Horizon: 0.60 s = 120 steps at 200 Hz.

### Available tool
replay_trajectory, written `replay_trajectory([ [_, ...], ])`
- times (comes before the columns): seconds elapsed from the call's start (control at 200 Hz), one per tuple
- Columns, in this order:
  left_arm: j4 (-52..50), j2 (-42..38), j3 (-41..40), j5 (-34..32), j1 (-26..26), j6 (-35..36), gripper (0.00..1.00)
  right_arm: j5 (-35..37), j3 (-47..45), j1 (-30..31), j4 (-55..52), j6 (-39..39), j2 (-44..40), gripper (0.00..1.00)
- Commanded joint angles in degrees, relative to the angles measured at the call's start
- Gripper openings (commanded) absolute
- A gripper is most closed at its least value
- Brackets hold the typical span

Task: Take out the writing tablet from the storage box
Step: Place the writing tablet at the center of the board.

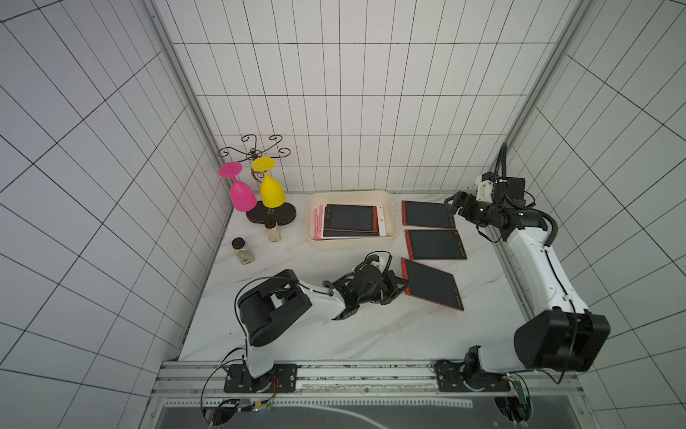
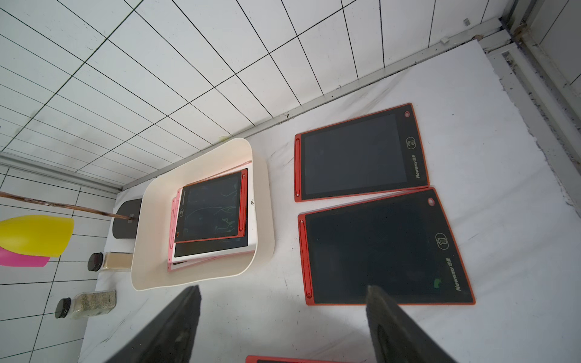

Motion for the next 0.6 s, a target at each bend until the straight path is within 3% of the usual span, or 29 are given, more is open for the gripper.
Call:
replay_trajectory([
  [0.0, 7.32, 2.60, 3.97, -5.08, -1.11, -2.45, 0.00, -2.31, -2.84, -1.00, 1.15, -0.90, -1.05, 0.84],
  [0.205, 13.66, 11.66, 7.26, -5.80, -1.98, -6.97, 0.00, -3.56, -4.51, -2.01, 2.00, -1.08, -0.89, 0.84],
  [0.595, 9.26, 18.10, 12.42, -5.95, -2.38, -6.78, 0.00, -5.04, -5.17, -2.77, 3.30, -0.72, -0.04, 0.83],
])
